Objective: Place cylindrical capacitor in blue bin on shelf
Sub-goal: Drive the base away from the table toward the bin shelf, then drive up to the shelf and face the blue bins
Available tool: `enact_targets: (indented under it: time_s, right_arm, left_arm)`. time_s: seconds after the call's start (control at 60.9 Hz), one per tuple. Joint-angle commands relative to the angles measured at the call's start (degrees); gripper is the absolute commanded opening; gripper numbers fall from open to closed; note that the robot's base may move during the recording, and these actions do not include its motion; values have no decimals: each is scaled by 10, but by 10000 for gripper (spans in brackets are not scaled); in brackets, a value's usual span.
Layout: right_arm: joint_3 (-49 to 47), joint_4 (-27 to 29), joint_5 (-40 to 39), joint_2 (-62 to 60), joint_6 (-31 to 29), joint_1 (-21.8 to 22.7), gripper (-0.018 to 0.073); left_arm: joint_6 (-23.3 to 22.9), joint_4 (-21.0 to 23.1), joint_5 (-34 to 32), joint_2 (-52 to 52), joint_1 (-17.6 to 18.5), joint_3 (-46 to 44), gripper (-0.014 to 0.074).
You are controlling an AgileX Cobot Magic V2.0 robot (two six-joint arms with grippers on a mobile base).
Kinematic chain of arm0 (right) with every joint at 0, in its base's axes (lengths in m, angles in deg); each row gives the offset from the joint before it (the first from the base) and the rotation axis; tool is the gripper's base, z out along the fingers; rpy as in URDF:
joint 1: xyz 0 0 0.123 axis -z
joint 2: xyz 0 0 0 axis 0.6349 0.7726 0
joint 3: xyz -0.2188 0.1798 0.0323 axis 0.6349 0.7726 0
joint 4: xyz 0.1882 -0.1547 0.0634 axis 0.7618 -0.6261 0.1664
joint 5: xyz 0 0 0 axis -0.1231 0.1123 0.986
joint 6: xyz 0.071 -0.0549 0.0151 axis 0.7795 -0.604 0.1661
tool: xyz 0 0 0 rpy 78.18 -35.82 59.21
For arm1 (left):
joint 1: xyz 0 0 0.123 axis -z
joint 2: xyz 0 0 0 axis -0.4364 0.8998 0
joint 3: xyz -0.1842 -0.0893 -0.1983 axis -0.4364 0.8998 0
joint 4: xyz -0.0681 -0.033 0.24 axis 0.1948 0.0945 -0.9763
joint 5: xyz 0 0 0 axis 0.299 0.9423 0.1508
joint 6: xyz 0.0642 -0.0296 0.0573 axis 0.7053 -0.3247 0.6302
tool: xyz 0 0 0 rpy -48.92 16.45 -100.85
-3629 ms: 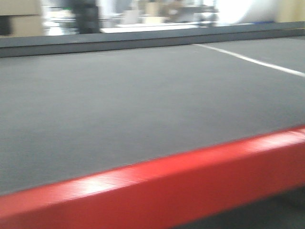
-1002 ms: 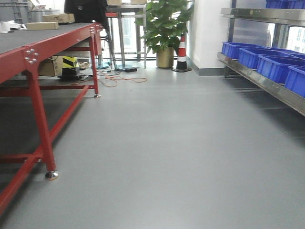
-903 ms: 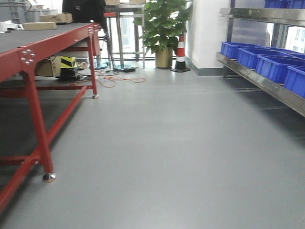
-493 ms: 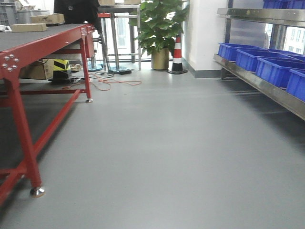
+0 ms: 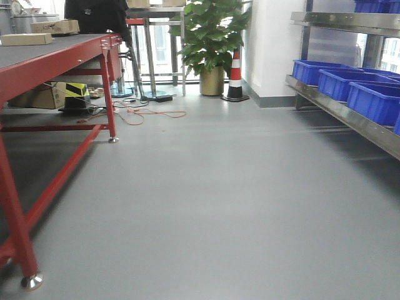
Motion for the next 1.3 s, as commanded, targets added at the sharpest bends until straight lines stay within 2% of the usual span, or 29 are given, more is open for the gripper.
enact_targets:
  time_s: [0.0, 1.281]
  right_arm:
    - [0, 1, -21, -3, -5, -2, -162]
    - [0, 1, -22, -3, -5, -2, -162]
  left_arm:
    - [0, 1, -10, -2, 4, -2, -111]
    - [0, 1, -10, -2, 4, -2, -111]
